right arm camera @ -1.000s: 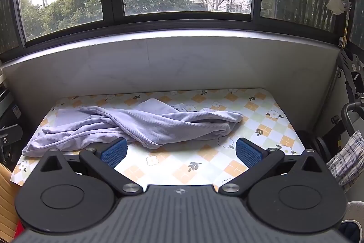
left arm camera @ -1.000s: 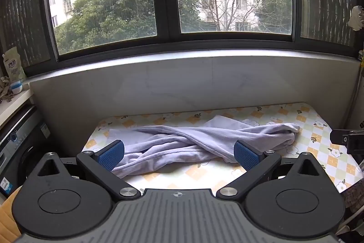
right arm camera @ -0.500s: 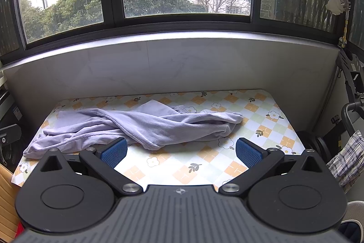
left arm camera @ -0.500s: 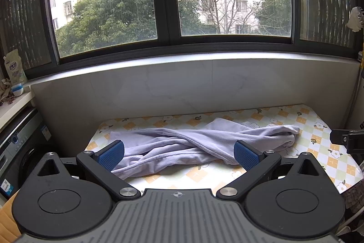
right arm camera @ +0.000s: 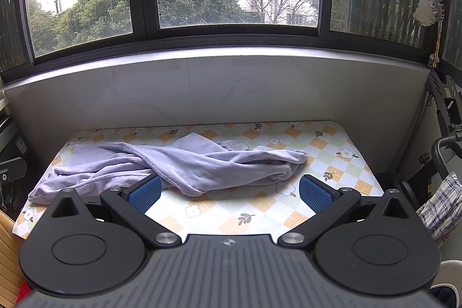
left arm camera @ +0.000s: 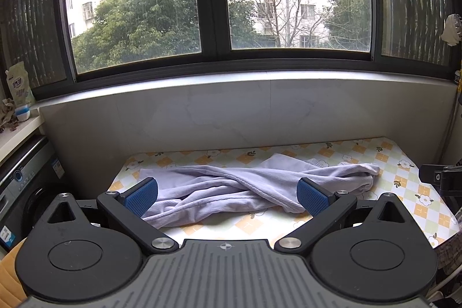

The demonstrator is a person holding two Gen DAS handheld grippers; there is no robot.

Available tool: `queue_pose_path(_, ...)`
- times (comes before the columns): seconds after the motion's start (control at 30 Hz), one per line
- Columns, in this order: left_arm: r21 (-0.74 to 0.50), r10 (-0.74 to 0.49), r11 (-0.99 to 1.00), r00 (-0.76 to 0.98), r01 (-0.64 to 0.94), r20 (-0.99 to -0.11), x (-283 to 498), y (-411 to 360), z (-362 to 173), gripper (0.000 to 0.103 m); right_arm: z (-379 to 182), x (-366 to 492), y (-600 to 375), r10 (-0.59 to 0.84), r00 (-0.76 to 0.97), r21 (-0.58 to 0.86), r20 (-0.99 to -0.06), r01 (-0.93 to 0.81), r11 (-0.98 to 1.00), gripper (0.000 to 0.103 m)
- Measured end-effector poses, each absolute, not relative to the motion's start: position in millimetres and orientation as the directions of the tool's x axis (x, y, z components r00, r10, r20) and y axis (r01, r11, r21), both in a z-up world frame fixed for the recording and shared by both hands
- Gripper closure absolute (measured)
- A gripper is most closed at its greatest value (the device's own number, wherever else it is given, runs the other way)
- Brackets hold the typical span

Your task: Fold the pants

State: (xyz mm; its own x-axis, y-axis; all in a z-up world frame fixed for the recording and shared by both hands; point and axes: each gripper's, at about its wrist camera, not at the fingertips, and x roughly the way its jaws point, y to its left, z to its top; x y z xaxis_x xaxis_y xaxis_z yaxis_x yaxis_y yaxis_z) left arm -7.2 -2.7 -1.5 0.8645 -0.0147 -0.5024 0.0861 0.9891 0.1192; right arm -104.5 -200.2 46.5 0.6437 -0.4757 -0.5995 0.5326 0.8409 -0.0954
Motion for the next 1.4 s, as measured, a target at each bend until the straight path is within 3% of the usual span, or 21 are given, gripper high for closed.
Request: queue_pose_path(1.4,0.091,-0.043,0.991,0.873,0.100,-0.485,-6.4,1.7,1.3,0.000,50.9,-107.5,-195.6,-0.483,0.651,-0.108,-0.585,0.528,0.843,0.000)
